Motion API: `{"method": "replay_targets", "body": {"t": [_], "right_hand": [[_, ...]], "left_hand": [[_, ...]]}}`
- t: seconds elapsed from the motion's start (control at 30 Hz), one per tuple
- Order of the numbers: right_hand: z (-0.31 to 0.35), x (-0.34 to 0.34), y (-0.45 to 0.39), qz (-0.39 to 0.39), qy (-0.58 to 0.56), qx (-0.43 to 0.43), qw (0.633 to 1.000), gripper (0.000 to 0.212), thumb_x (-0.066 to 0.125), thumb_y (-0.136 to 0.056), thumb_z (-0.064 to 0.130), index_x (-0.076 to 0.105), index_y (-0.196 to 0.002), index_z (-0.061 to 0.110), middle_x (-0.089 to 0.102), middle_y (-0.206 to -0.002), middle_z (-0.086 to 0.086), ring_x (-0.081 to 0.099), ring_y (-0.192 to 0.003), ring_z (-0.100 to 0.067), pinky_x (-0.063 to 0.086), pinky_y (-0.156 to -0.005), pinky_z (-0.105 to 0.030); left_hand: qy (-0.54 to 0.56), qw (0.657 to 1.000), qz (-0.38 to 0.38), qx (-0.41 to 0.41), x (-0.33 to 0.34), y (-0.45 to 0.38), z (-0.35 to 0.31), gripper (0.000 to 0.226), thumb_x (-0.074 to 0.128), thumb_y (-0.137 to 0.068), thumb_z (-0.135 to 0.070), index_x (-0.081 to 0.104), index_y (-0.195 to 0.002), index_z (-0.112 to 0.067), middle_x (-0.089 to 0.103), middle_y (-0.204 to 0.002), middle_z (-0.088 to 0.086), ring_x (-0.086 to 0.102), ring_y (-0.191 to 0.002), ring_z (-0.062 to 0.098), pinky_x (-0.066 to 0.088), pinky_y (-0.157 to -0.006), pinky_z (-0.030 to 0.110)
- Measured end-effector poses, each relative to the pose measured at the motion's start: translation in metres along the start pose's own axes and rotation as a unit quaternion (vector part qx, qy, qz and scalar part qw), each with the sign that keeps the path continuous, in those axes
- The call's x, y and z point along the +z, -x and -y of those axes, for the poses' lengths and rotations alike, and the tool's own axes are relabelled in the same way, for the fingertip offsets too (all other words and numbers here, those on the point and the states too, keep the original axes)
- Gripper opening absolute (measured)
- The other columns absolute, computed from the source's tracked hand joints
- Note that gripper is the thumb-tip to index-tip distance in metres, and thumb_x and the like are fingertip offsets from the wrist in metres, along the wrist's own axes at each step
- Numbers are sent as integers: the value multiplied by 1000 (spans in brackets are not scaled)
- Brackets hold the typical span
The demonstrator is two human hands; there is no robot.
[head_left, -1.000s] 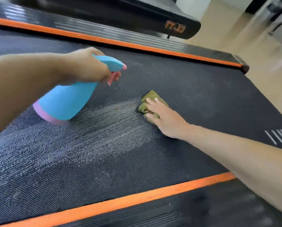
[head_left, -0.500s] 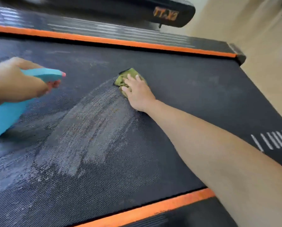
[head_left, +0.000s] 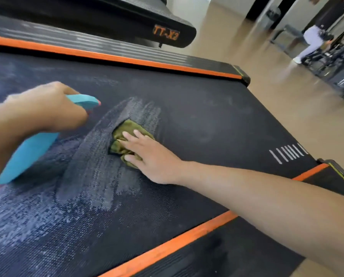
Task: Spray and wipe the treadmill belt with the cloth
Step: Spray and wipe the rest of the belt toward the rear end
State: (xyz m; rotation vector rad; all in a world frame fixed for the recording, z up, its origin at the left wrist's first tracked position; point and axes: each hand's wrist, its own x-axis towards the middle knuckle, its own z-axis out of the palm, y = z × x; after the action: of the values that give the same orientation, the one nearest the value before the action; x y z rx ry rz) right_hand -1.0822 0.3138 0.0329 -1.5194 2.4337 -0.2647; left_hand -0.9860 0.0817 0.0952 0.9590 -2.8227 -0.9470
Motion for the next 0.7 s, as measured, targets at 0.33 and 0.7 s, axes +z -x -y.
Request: {"method": "replay_targets", "body": {"t": [0.33,0.7], "right_hand": [[10,-17,-36,82,5,52,995,55,29,-105,40,10,-155,29,-2,-163,9,-10,-149,-15,-1,-121,-37],[141,45,-101,39,28,-203,978,51,35,-103,39,25,-152,29,12,-163,1,7,-149,-31,11,-119,-45]], "left_hand": [[-4,998,-59,-19,-34,34,-1,32,60,-92,-29,68,-124,-31,56,-100,4,62,-109,38,39,-87,38],[179,966,-168,-84,-59,57,27,30,57,-82,-40,73,-107,-34,73,-101,4,67,-99,35,55,-98,48]]}}
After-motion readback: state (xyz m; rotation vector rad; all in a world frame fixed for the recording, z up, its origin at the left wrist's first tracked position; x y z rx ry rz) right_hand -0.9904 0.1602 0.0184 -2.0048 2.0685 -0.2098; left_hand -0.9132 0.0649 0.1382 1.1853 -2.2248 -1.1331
